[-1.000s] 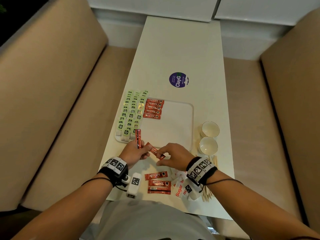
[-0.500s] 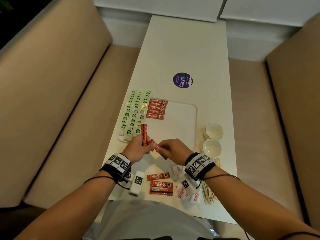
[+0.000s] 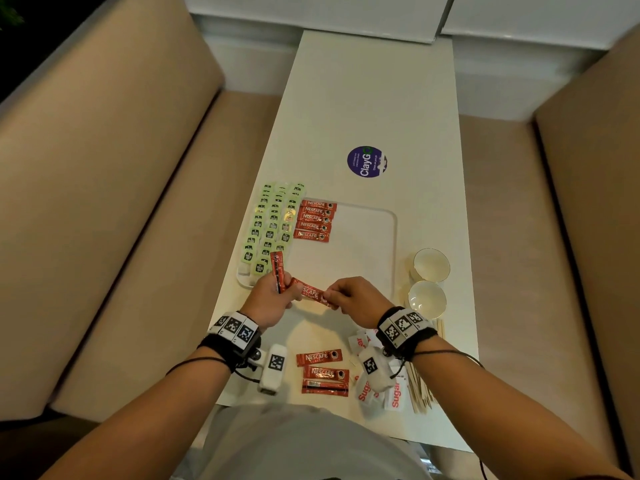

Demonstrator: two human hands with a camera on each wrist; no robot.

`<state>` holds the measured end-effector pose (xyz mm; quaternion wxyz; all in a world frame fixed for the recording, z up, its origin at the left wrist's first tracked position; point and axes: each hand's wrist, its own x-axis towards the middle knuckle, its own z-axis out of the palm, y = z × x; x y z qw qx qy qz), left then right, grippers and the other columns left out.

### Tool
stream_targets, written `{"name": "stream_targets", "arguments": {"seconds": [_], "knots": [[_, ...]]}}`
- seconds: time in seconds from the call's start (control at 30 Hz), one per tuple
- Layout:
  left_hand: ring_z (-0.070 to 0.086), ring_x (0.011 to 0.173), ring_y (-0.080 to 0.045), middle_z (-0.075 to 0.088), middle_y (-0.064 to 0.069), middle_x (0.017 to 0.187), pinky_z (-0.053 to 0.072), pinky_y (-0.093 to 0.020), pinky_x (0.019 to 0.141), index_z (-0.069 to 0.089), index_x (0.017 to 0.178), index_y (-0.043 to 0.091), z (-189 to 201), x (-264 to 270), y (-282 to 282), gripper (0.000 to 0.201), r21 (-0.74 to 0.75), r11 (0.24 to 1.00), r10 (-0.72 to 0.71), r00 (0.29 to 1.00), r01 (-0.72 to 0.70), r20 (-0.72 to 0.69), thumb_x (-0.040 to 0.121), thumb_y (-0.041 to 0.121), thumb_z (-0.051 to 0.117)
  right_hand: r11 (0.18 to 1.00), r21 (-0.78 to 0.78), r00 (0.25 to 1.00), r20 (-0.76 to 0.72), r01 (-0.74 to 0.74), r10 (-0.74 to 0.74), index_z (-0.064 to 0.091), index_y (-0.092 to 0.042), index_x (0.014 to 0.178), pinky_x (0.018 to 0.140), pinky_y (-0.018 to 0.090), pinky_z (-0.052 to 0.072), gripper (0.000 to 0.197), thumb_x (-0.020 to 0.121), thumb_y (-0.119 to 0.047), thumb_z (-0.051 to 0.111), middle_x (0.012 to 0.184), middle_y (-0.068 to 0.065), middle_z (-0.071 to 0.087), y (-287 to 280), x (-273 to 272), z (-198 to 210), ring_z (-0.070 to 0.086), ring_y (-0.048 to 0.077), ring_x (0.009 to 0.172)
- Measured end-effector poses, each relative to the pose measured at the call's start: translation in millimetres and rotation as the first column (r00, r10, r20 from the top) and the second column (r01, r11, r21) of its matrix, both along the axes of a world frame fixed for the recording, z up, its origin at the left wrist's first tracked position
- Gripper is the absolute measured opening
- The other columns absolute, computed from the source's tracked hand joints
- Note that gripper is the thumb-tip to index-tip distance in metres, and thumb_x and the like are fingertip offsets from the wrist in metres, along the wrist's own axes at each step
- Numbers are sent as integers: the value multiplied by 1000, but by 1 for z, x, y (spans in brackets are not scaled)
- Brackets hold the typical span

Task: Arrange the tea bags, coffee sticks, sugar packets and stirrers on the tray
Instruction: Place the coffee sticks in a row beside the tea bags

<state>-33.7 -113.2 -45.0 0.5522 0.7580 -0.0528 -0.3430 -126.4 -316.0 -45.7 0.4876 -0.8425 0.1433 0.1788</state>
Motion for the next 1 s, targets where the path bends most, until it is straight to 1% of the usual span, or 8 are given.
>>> {"name": "stream_targets", "arguments": {"seconds": [0.13, 0.23, 0.4, 0.5, 0.6, 0.73, 0.87, 1.0], "knots": [[62, 71, -12, 69, -6, 79, 47, -28, 65, 48, 86, 11, -1, 6, -2, 18, -8, 999, 50, 999, -50, -11, 97, 8, 62, 994, 86, 998, -22, 64, -62, 75, -18, 92, 76, 31, 55, 25, 102, -33, 57, 83, -3, 74, -3, -2, -5, 64, 5, 69], [65, 71, -9, 69, -6, 82, 48, -27, 66, 48, 84, 12, 0, 10, -4, 20, -10, 998, 55, 998, -55, -8, 96, 8, 63, 974, 158, 986, -15, 165, -165, 76, -16, 93, 75, 31, 55, 22, 101, -29, 59, 87, 1, 76, -2, 1, -5, 66, 7, 73], [66, 77, -17, 69, -8, 87, 49, -29, 68, 48, 84, 13, -2, 17, -8, 23, 10, 998, 60, 998, -60, -14, 94, 10, 68, 917, 255, 949, -4, 307, -316, 74, -15, 94, 71, 31, 55, 12, 98, -22, 65, 90, 5, 77, -2, 10, -10, 67, 7, 70], [65, 78, -18, 69, -5, 83, 48, -29, 67, 46, 79, 15, -1, 20, -7, 27, 17, 998, 59, 998, -59, -5, 94, 10, 68, 912, 242, 939, 3, 332, -343, 73, -12, 97, 69, 29, 55, 15, 100, -23, 62, 90, 9, 76, -2, 19, -10, 67, 7, 69], [64, 79, -23, 68, -6, 80, 48, -30, 67, 45, 78, 16, -2, 23, -5, 28, 30, 998, 64, 998, -64, 1, 95, 10, 67, 885, 285, 927, -33, 368, -375, 68, -9, 102, 67, 29, 56, 16, 103, -20, 57, 90, 7, 75, -3, 31, -5, 70, 11, 69], [59, 76, -26, 68, 3, 67, 46, -35, 67, 46, 76, 17, -5, 31, -4, 29, 49, 995, 86, 996, -86, 9, 94, 11, 68, 892, 316, 946, -86, 323, -312, 69, -9, 101, 65, 25, 56, 16, 101, -22, 61, 88, 4, 75, -1, 41, -1, 71, 13, 70], [60, 77, -27, 71, -1, 74, 48, -39, 69, 46, 77, 17, -7, 39, -6, 28, 51, 996, 79, 997, -80, 10, 93, 13, 69, 898, 277, 940, -86, 341, -330, 71, -10, 96, 66, 24, 54, 16, 101, -21, 60, 84, 0, 74, -1, 46, -5, 68, 8, 68], [64, 77, -24, 69, -3, 76, 49, -36, 69, 47, 78, 17, -12, 43, -11, 26, 67, 994, 86, 996, -87, 7, 95, 15, 67, 890, 239, 921, -71, 388, -382, 71, -9, 100, 64, 21, 53, 16, 102, -18, 59, 84, 1, 73, -3, 52, -14, 65, 7, 68]]}}
